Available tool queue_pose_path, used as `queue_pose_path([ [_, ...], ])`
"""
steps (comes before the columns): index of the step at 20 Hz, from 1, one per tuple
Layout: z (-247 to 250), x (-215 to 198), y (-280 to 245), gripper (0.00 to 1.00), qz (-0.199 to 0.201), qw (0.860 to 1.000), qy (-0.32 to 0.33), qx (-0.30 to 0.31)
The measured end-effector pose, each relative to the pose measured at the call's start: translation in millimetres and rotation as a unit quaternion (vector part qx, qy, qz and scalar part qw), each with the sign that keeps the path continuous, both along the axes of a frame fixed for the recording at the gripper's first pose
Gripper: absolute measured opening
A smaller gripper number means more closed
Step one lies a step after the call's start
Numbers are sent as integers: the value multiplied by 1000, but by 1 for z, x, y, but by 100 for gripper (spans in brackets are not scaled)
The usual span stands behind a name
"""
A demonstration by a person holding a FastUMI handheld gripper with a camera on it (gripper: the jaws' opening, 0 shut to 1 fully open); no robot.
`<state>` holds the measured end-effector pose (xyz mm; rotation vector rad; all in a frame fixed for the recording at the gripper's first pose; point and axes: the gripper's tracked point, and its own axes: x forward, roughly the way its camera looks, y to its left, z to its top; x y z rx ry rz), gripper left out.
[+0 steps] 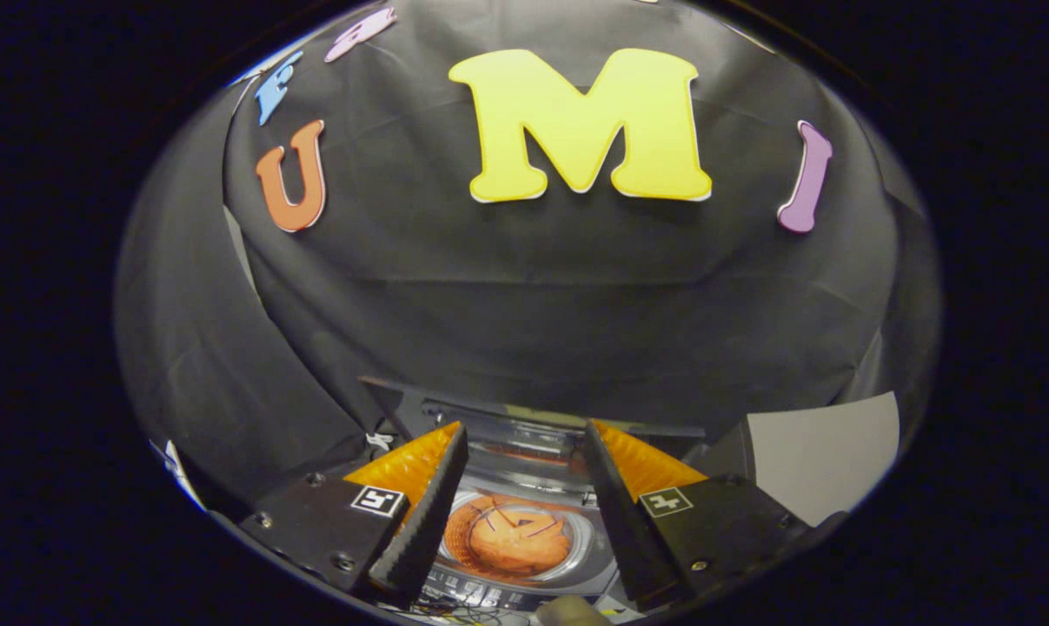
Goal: Put the clothes into the washing machine and then close the washing machine lid.
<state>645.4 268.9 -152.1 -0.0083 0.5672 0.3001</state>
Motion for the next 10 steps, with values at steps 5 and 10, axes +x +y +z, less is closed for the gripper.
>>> queue_pose_path([
  [5,15,30,8,84,-35,999,-18,13],
  [10,6,59,20,84,-55,998,-3,14],
])
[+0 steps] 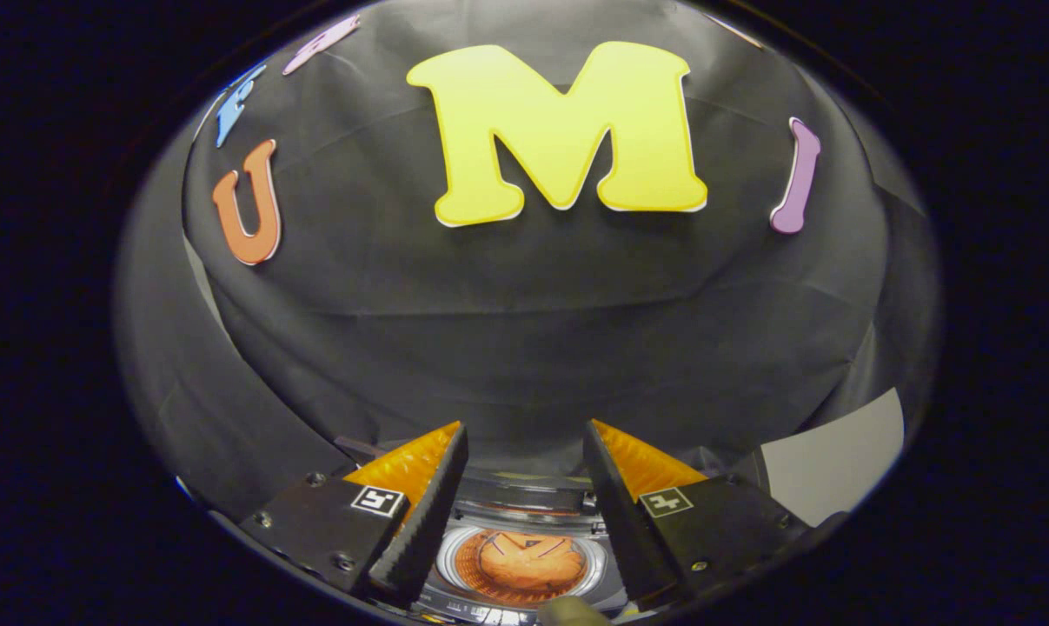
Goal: Put the clothes into the washing machine and then close the washing machine lid.
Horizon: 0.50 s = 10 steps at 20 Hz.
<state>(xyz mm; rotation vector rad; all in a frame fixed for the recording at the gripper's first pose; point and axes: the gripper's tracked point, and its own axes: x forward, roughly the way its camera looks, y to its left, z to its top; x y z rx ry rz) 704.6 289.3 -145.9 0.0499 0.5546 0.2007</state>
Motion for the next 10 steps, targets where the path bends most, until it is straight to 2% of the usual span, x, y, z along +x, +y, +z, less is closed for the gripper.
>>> queue_pose_path([
  [10,-54,44,19,84,-22,998,63,-4],
])
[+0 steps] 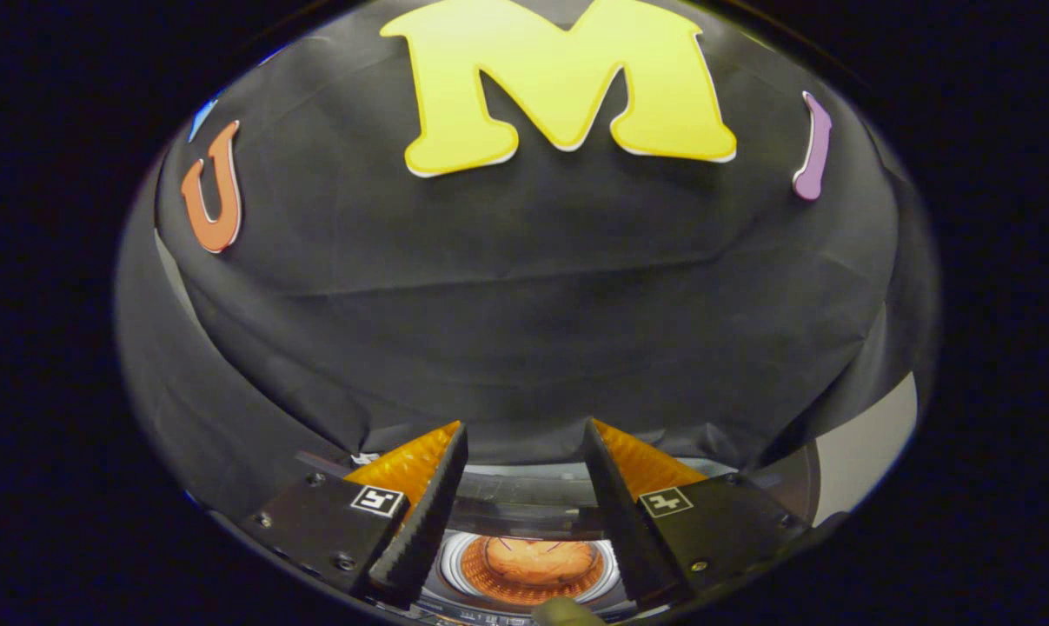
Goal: Put the clothes into the washing machine and then close the washing machine lid.
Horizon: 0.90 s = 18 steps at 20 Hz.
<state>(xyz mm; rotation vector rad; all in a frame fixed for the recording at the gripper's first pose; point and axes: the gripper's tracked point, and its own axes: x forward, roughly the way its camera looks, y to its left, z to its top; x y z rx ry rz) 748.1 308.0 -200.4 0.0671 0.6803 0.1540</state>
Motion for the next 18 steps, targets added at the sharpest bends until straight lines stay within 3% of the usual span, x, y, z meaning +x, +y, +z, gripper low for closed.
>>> queue_pose_path([
  [3,-28,-4,-1,84,-14,999,29,-2],
  [5,-28,-3,-1,85,-8,1000,6,-5],
  [18,-29,-22,-2,85,-4,1000,2,-6],
])
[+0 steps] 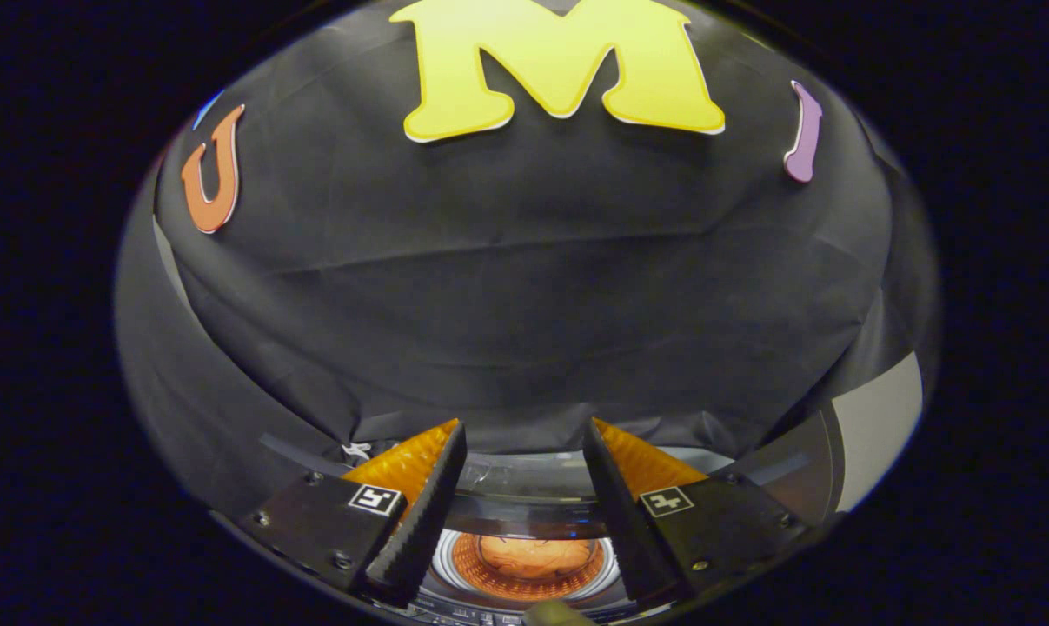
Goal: Put the clothes into the washing machine and then close the washing machine lid.
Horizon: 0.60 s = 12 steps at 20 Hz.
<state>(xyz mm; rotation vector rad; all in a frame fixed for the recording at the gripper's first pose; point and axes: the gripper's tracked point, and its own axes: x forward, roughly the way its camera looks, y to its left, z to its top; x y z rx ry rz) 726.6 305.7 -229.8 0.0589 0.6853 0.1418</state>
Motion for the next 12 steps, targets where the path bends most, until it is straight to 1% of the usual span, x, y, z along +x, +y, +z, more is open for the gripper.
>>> queue_pose_path([
  [12,-6,-38,-2,85,3,1000,-12,1],
])
